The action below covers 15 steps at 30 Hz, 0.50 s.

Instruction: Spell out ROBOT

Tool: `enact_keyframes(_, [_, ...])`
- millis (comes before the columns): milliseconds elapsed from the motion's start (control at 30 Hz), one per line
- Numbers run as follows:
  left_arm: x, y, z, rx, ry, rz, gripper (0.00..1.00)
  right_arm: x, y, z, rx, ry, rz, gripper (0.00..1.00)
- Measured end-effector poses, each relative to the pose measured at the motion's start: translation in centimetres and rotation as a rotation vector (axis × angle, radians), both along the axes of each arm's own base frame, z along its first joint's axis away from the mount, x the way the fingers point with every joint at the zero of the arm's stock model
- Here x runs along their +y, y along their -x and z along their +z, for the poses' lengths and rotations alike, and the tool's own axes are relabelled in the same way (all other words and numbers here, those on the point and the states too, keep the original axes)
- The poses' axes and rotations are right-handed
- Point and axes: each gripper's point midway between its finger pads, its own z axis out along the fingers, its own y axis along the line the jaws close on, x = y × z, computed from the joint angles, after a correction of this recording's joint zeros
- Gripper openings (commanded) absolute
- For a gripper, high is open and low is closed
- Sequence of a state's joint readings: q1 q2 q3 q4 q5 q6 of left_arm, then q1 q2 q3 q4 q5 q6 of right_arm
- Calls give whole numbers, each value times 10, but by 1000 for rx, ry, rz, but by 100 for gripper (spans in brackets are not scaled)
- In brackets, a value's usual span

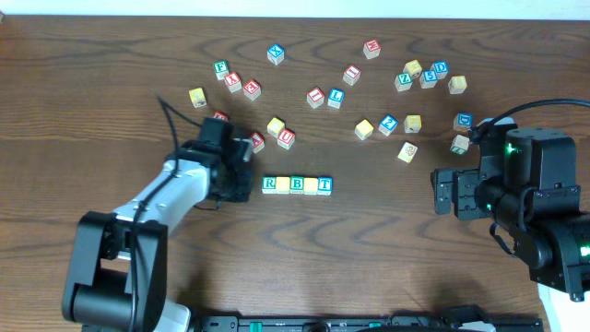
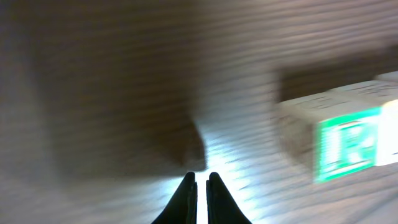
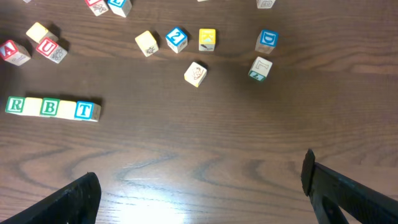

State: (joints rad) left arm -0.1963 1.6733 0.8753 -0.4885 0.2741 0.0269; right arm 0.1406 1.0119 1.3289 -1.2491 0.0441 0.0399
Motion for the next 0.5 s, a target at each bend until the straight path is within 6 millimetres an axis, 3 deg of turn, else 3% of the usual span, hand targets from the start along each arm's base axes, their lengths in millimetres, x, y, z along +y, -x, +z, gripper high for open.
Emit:
enact_keyframes(133, [28, 1, 13, -2, -11, 86, 7, 0, 0, 0, 0, 0, 0, 99])
enact_keyframes(200, [38, -2, 34, -55, -7, 124, 7, 0, 0, 0, -1, 0, 0, 99])
enact_keyframes(267, [44, -6, 67, -157, 7, 154, 9, 0, 0, 0, 0, 0, 0, 99])
enact_keyframes(300, [44, -6, 80, -195, 14, 160, 17, 0, 0, 0, -2, 0, 0, 99])
enact_keyframes(333, [45, -5, 96, -241, 22, 165, 33, 0, 0, 0, -1, 0, 0, 99])
enact_keyframes(367, [45, -3, 117, -308, 35, 177, 78, 0, 0, 0, 1, 0, 0, 99])
enact_keyframes(400, [45, 0, 142, -395, 49, 176, 99, 0, 0, 0, 0, 0, 0, 99])
enact_keyframes(500, [46, 12, 193, -576, 81, 184, 99, 0, 0, 0, 1, 0, 0, 99])
